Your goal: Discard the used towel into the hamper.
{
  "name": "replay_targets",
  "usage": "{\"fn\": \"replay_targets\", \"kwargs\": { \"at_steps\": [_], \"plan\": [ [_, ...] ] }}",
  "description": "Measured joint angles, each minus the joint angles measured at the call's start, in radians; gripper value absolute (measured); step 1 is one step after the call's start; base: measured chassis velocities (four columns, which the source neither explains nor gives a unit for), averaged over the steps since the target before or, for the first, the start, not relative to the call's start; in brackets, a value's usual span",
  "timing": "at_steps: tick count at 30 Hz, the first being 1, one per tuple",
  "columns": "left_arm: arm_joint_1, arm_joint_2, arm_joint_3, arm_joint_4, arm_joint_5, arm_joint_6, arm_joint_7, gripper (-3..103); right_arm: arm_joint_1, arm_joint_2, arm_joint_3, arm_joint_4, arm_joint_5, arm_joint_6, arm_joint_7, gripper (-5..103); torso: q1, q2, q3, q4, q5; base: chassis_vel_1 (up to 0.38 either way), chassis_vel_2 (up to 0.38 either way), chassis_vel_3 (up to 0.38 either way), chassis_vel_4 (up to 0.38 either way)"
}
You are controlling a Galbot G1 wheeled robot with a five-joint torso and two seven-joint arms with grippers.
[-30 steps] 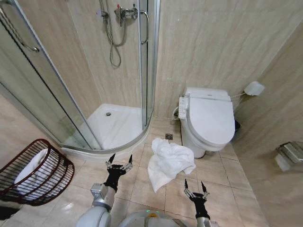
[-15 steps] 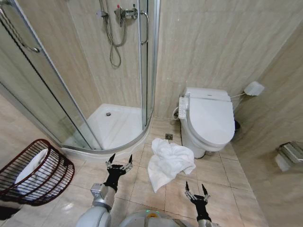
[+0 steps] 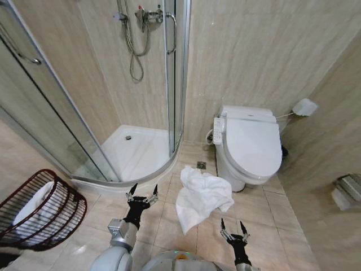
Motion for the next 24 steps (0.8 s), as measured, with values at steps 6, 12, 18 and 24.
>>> {"fn": "replay_targets", "kwargs": {
  "at_steps": [6,12,18,24],
  "plan": [
    [0.000,0.000,0.000,0.000,0.000,0.000,0.000,99,0.004,0.004,0.005,-0.010,-0.016,0.013,-0.015,100,0.000,0.001,0.000,-0.0001,-0.0001,-0.032,0.048,0.032,-0.033],
    [0.000,0.000,0.000,0.000,0.000,0.000,0.000,99,0.005,0.001,0.010,-0.018,-0.017,0.015,-0.019,100,-0.002,-0.002,-0.002,-0.0001,-0.0002,0.000,0.000,0.000,0.000],
    [0.000,0.000,0.000,0.000,0.000,0.000,0.000,99,0.019,0.007,0.017,-0.031,-0.019,0.018,-0.003,100,-0.008,-0.016,-0.009,0.0000,-0.0001,0.000,0.000,0.000,0.000],
    [0.000,0.000,0.000,0.000,0.000,0.000,0.000,99,0.034,0.002,0.024,-0.049,-0.012,0.019,-0.002,100,-0.019,-0.051,-0.033,-0.0001,-0.0001,0.000,0.000,0.000,0.000]
  ]
}}
